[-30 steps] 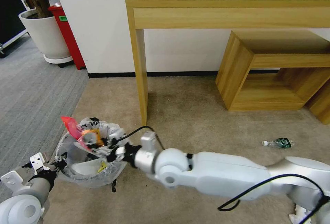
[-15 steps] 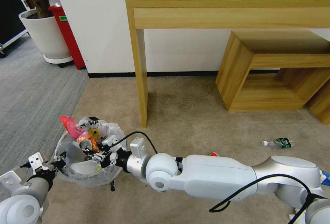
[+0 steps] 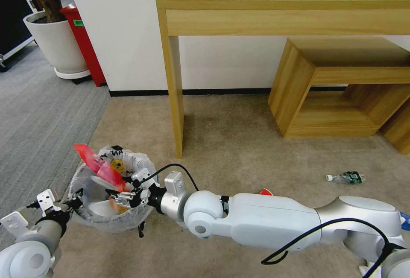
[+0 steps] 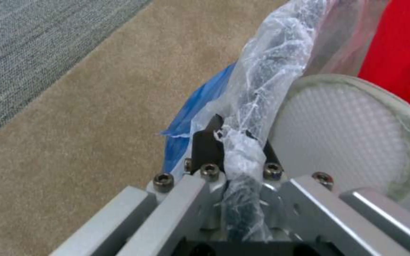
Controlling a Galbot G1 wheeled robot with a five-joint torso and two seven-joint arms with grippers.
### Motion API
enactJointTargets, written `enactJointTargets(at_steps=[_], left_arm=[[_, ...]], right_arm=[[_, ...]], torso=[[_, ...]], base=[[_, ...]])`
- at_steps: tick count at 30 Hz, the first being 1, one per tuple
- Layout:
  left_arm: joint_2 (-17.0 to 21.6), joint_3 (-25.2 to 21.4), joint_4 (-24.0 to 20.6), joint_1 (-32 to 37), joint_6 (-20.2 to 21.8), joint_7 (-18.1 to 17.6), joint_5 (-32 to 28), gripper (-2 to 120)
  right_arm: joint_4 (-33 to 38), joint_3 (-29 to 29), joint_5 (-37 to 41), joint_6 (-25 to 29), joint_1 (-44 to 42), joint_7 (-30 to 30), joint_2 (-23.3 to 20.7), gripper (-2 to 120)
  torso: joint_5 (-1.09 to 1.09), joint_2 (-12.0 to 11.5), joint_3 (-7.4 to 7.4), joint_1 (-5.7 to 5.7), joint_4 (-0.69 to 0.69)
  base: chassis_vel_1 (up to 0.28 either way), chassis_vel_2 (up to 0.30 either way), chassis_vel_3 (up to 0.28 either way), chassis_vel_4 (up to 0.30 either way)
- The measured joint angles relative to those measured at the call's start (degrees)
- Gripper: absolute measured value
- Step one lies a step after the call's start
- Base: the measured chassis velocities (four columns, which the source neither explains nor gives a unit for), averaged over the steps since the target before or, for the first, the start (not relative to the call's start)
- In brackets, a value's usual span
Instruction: Pick up the trash bin and place the garbage on the floor into it.
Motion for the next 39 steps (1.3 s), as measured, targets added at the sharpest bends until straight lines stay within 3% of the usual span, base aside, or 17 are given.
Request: enactJointTargets(at_steps=[7, 12, 18, 29, 39], left_arm=[[0.1, 0.1, 0.1, 0.0, 0.0, 0.0, 0.1, 1], [0.3, -0.1, 0.3, 0.0, 0.0, 0.0, 0.1, 1], [0.3, -0.2, 0.5, 0.1, 0.0, 0.1, 0.4, 1], [0.0, 0.2, 0.3, 0.4, -0.1, 0.4, 1.2, 1], [-0.6, -1.4, -0.9, 2.1, -1.2, 3.5, 2.5, 1]], right_arm=[[0.4, 1.4, -0.8, 0.3, -0.6, -0.6, -0.7, 98], [1.3, 3.8, -0.9, 2.2, -1.5, -2.6, -2.2, 100], [2.9, 12.1, -1.3, 7.1, -5.6, -7.1, -6.4, 100], [6.4, 27.5, -1.4, 9.4, -13.0, -10.3, -10.5, 100], [6.7, 38.6, -5.1, 10.9, -16.7, -6.2, -15.3, 100]], torso=[[0.00, 0.0, 0.00, 0.00, 0.01], [0.00, 0.0, 0.00, 0.00, 0.00], [0.01, 0.0, 0.00, 0.00, 0.00], [0.01, 0.0, 0.00, 0.00, 0.00], [0.02, 0.0, 0.00, 0.00, 0.00]], base=[[0.000, 0.000, 0.000, 0.000], [0.000, 0.000, 0.000, 0.000], [0.000, 0.000, 0.000, 0.000], [0.000, 0.000, 0.000, 0.000], [0.000, 0.000, 0.000, 0.000]])
